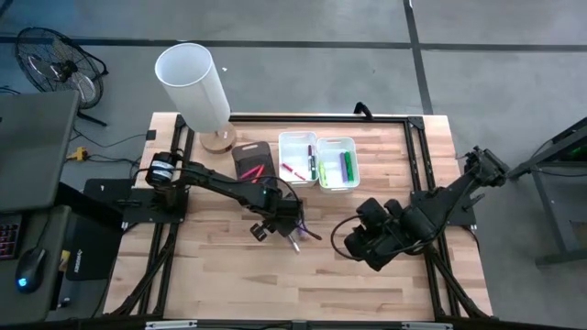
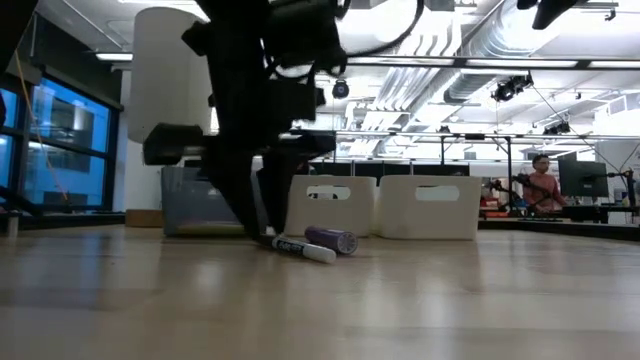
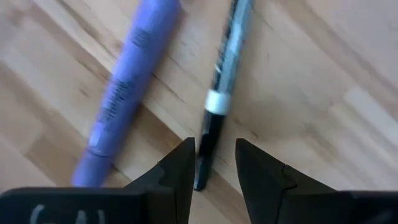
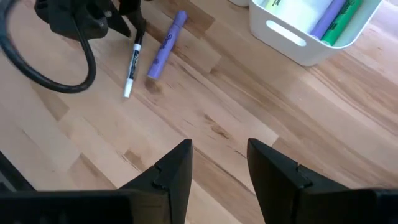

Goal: Pick & Place Markers
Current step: Put the black marker pen into the left white bin

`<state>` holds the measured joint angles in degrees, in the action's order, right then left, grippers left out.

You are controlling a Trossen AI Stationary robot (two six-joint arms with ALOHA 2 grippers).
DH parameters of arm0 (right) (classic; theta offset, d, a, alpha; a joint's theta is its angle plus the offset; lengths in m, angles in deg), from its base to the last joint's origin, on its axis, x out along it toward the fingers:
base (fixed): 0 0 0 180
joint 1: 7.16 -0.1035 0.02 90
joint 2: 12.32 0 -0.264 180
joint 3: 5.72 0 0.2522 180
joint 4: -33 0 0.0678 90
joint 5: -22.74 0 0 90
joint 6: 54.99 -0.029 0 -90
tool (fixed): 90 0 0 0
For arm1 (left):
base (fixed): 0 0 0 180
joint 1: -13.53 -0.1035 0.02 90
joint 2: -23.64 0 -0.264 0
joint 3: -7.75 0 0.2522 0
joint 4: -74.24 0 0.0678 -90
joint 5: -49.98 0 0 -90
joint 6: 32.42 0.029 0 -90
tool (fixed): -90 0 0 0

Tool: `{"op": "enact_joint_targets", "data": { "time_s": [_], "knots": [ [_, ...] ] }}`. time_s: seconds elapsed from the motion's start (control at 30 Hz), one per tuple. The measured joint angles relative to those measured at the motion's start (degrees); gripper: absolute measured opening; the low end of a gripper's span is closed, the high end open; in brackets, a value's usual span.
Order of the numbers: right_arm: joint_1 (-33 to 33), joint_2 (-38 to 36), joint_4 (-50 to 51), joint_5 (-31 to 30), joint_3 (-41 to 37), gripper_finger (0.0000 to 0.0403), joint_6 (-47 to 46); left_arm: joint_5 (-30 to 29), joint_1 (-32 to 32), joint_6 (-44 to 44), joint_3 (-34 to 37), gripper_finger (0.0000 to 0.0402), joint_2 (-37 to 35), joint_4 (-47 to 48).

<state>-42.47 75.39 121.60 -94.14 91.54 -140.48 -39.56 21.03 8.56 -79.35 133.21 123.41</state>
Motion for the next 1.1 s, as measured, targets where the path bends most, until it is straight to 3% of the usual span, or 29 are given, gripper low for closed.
{"op": "enact_joint_targets", "data": {
  "time_s": [0.27,0.67,0.97,1.1],
  "knots": [
    [0.00,0.02,0.30,-0.68,0.00,0.0142,0.40,-0.21,-0.06,4.05,0.07,0.0112,0.09,-0.20],
    [0.00,0.02,0.39,-1.38,0.00,0.0142,0.49,1.27,-0.04,3.12,-0.18,0.0109,2.83,-0.35],
    [0.00,0.02,0.42,-1.73,0.00,0.0142,0.58,2.22,-0.04,1.93,-0.04,0.0035,2.98,-0.28],
    [0.00,0.02,0.42,-1.80,0.00,0.0142,0.60,2.20,-0.04,-0.72,-0.02,0.0026,3.04,-0.24]
  ]
}}
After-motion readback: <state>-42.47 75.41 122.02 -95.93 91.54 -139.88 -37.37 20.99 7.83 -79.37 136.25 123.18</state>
